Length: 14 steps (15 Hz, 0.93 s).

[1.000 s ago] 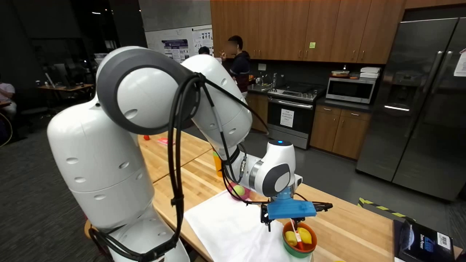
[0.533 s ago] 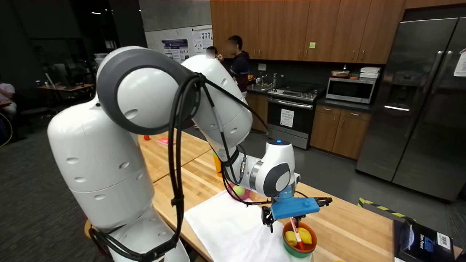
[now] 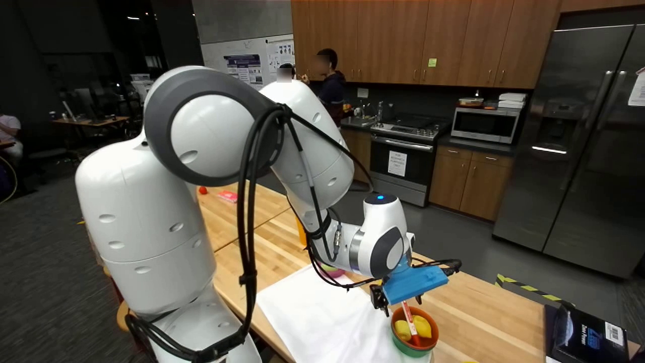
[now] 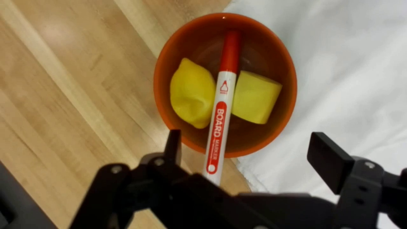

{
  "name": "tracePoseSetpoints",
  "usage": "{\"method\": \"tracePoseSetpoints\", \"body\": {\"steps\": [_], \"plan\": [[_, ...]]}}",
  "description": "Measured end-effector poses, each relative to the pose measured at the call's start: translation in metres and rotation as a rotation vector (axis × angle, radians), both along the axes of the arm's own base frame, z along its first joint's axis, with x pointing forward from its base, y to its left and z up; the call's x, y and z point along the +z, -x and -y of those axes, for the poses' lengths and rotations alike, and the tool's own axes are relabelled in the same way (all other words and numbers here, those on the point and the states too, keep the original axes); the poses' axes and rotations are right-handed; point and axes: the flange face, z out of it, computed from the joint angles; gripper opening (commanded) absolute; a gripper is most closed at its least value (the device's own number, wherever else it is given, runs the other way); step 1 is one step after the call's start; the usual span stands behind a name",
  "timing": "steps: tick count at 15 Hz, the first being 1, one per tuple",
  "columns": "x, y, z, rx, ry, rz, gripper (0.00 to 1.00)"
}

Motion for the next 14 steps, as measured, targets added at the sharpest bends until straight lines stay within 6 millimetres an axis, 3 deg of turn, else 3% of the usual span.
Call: {"method": "tracePoseSetpoints", "body": {"steps": [11,12,14], "plan": [[-0.015,-0.003,-0.008,-0.045,-0.031,0.129,1.0],[-0.024,0.0,-0.017,-0.064,-0.043,0.144,1.0],[-0.043,0.025,-0.032,-0.064,-0.069,0.15,1.0]]}}
